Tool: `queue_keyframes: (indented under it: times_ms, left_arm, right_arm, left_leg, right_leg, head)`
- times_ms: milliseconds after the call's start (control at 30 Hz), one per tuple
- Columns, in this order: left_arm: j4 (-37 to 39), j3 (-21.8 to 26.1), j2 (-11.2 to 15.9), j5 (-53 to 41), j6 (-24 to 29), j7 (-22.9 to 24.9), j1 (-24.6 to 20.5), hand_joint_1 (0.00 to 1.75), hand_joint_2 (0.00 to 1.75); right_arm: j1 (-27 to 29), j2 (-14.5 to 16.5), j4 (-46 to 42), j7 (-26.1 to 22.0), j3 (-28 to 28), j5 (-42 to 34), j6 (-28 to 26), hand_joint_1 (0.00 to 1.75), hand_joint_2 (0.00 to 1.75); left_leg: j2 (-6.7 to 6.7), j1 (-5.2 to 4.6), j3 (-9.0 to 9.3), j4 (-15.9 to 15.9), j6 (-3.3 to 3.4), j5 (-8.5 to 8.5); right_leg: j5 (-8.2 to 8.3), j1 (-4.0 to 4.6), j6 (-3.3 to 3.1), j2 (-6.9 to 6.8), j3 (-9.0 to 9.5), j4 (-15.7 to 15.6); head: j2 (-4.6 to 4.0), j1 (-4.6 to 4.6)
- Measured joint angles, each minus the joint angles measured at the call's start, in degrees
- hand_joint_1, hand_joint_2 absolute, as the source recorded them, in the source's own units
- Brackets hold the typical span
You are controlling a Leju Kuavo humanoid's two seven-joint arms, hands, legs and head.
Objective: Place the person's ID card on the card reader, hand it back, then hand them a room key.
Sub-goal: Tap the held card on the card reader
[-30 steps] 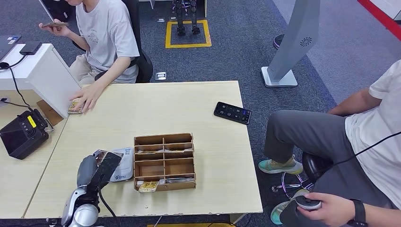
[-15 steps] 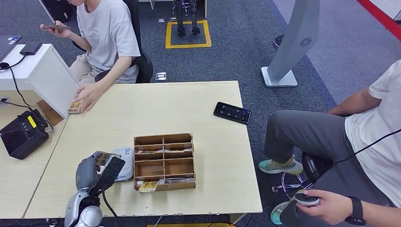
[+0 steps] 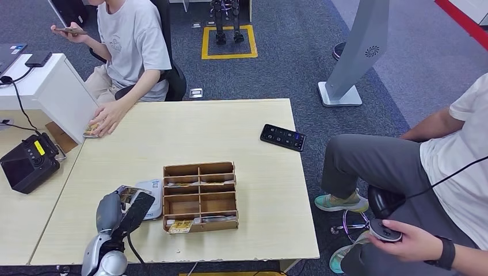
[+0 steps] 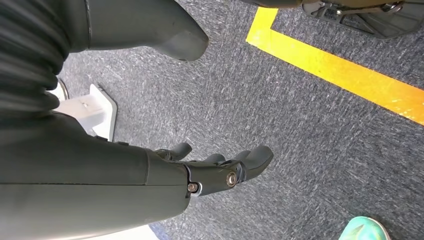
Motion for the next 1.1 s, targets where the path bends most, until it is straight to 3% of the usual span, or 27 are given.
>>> queue_keyframes:
  times_ms: [300, 500, 633, 867, 1100]
  left_arm:
    - [-1.4, 0.8, -0.9, 5.7, -2.7, -2.2, 0.2, 1.75, 1.75]
    - [-8.4, 1.9, -1.5, 27.6, -10.0, -6.7, 1.2, 1.75, 1.75]
    - [-14.2, 3.4, -0.6, 36.7, -11.0, -7.6, -1.1, 1.75, 1.75]
    - [-18.2, 3.8, 2.7, 32.6, -8.1, -11.2, -7.9, 1.75, 1.75]
    - [-19.1, 3.4, 4.8, 21.9, -2.4, -13.4, -10.8, 1.75, 1.75]
  right_arm:
    - [0.0, 0.0, 0.0, -0.2, 0.0, 0.0, 0.0, 0.00, 1.75]
    - [0.0, 0.0, 0.0, -1.1, 0.0, 0.0, 0.0, 0.00, 1.75]
    - [0.0, 0.0, 0.0, -1.4, 0.6, 0.0, 0.0, 0.00, 1.75]
    - [-0.1, 0.0, 0.0, -1.3, 2.7, 0.0, 0.0, 0.00, 1.75]
    - [-0.1, 0.0, 0.0, -1.0, 4.5, 0.0, 0.3, 0.00, 1.75]
  left_leg:
    - [-0.03, 0.00, 0.00, 0.0, 0.00, 0.02]
    - [-0.04, 0.02, -0.04, 0.0, 0.00, 0.04]
    - [-0.05, 0.02, -0.06, 0.0, -0.02, 0.05]
    - [-0.07, 0.03, -0.05, 0.0, -0.06, 0.08]
    - [-0.06, 0.02, -0.08, 0.0, -0.06, 0.08]
  right_leg:
    - [0.00, 0.00, 0.00, -0.01, 0.01, 0.0]
    - [0.00, 0.02, 0.00, -0.01, -0.04, 0.0]
    - [0.01, 0.02, -0.01, -0.01, -0.07, 0.0]
    - [0.03, 0.03, -0.03, -0.02, -0.07, 0.0]
    - [0.03, 0.02, -0.02, 0.00, -0.13, 0.0]
  head:
    - [0.00, 0.00]
    - [0.00, 0.01]
    - [0.00, 0.00]
    - [0.00, 0.01]
    - [0.00, 0.01]
